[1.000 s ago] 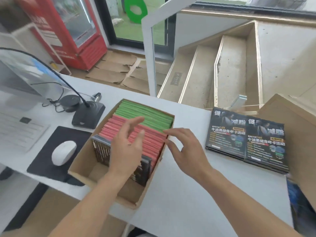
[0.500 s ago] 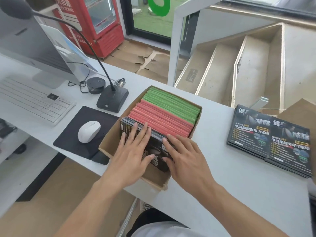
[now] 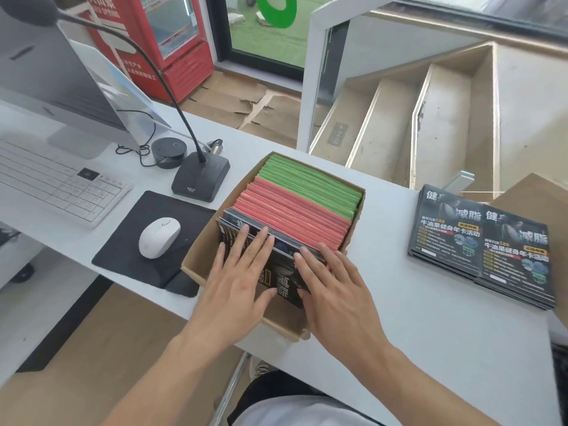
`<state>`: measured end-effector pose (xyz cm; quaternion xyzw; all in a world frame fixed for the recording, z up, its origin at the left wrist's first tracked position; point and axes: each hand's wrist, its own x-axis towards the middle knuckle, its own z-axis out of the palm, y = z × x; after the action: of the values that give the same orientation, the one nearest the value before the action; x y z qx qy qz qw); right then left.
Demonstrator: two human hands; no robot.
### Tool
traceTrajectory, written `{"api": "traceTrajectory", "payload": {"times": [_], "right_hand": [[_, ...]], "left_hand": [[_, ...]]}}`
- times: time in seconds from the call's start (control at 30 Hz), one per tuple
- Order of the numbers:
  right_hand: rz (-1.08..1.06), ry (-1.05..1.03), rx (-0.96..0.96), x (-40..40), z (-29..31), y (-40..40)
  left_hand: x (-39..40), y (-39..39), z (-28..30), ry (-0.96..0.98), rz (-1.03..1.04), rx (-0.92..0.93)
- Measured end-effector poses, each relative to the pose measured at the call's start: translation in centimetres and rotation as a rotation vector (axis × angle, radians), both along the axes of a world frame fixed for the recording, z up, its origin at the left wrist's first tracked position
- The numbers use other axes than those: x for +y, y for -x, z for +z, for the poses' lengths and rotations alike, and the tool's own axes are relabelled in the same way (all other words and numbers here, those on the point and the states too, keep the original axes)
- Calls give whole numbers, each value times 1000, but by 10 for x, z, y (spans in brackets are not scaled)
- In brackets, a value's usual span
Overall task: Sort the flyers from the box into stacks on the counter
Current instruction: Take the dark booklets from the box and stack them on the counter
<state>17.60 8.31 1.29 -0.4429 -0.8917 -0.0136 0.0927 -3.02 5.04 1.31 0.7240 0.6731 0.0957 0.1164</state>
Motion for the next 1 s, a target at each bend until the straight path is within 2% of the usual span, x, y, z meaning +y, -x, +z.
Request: {"api": "traceTrajectory", "payload": {"times": [0.6,0.73,0.83,0.9,1.0], "right_hand": [[13,-28,30,-7,-2,4],[41,-13,112,-9,4,7],[75,85,205,-12,5,9],[36,201,267,-14,5,12],[14,251,210,-11,7,17]], "left_hand": [[5,1,-4,-37,-26,-61],[0,0,-4,-81,2,-105],[-7,-2,-1,-163,89,-166],[-8,3,1,-216,132,-104],[-1,16,4,-158,76,36]]}}
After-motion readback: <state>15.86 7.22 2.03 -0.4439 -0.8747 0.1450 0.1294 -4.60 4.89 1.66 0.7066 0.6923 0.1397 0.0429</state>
